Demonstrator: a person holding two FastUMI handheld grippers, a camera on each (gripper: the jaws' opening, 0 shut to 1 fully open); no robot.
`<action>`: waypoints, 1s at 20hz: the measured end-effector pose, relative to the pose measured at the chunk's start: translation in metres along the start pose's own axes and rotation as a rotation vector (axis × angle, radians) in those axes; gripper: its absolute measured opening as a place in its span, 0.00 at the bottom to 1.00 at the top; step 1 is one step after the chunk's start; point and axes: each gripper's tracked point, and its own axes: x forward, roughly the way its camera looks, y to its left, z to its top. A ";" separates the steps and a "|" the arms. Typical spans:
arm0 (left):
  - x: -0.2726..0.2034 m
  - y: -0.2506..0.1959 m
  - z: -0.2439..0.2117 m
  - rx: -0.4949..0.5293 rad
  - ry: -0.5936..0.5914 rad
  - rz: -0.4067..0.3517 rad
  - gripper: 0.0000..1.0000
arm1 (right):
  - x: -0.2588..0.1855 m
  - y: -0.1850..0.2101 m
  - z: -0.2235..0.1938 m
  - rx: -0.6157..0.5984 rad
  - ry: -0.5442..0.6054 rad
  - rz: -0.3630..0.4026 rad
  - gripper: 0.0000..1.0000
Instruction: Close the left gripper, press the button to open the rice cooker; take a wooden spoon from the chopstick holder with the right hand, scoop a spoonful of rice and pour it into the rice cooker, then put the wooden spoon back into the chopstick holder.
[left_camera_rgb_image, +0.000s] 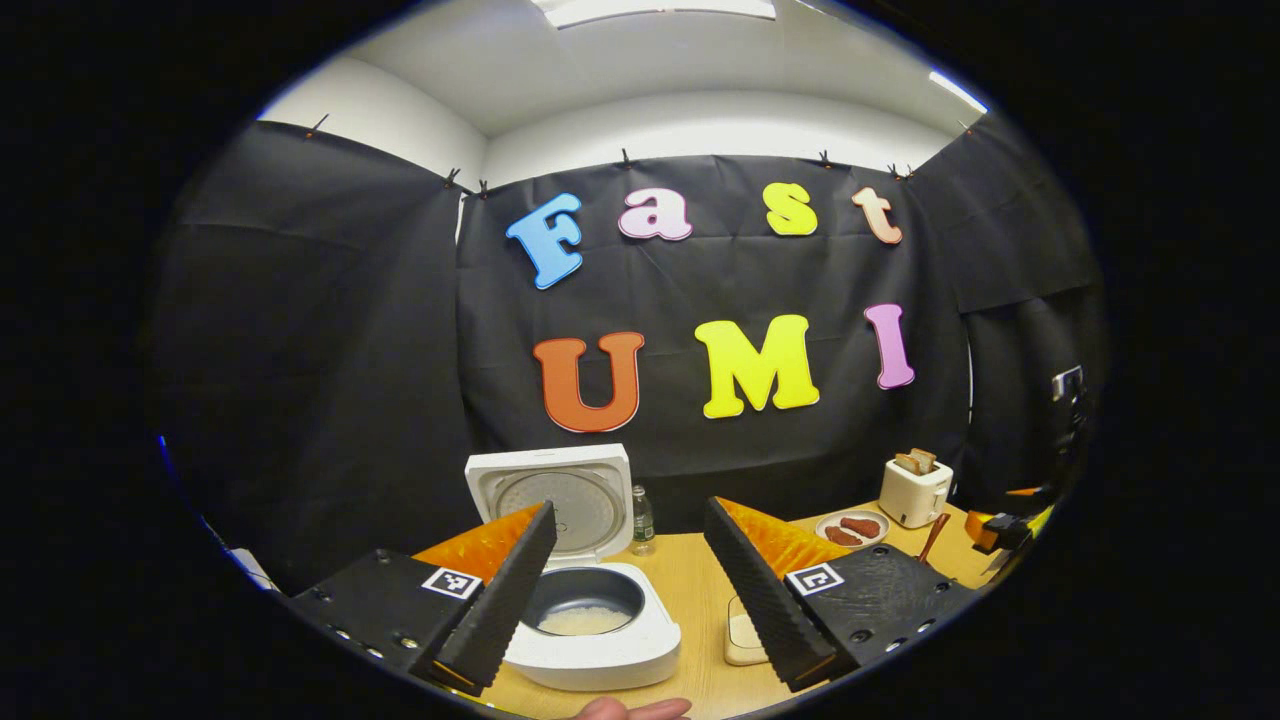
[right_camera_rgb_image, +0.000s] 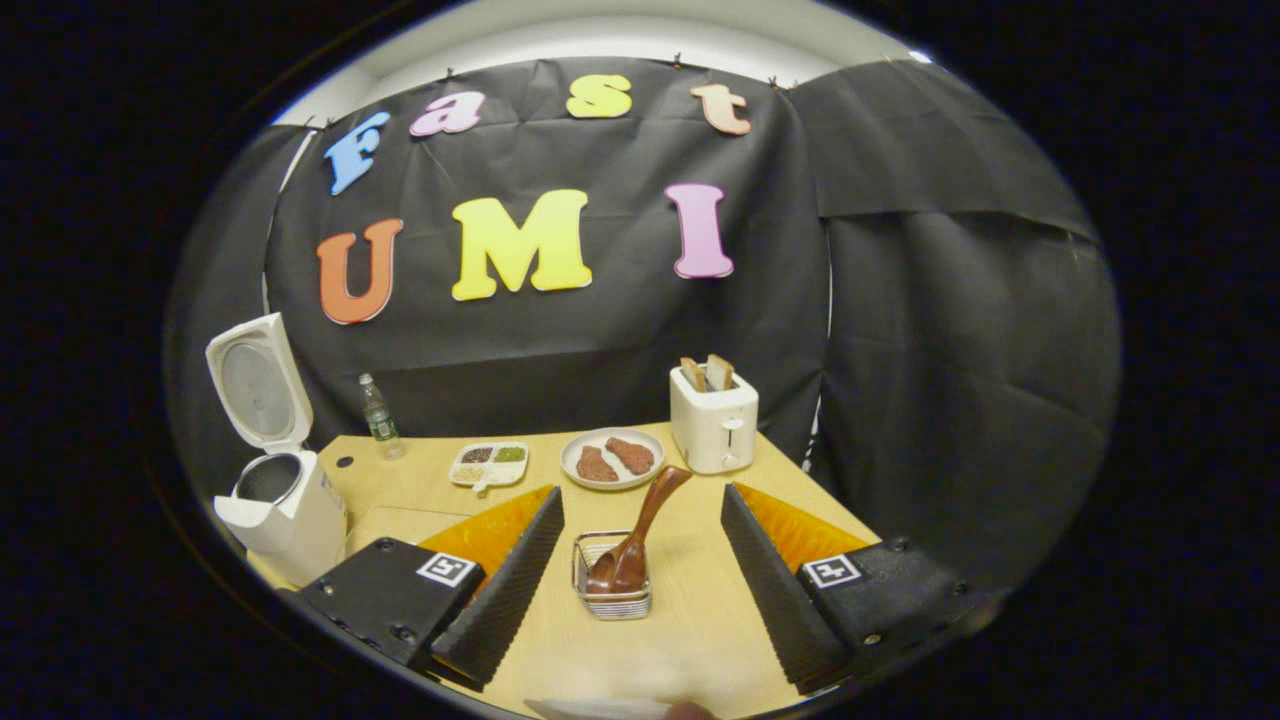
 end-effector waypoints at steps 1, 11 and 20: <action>0.000 -0.002 0.000 -0.004 0.005 -0.007 0.95 | 0.019 -0.002 -0.012 0.010 0.029 -0.006 1.00; 0.013 -0.008 -0.022 0.009 0.073 -0.009 0.95 | 0.145 -0.005 -0.073 0.191 0.188 0.033 1.00; 0.027 -0.011 -0.040 0.014 0.122 -0.008 0.95 | 0.190 0.007 -0.061 0.236 0.211 0.103 0.96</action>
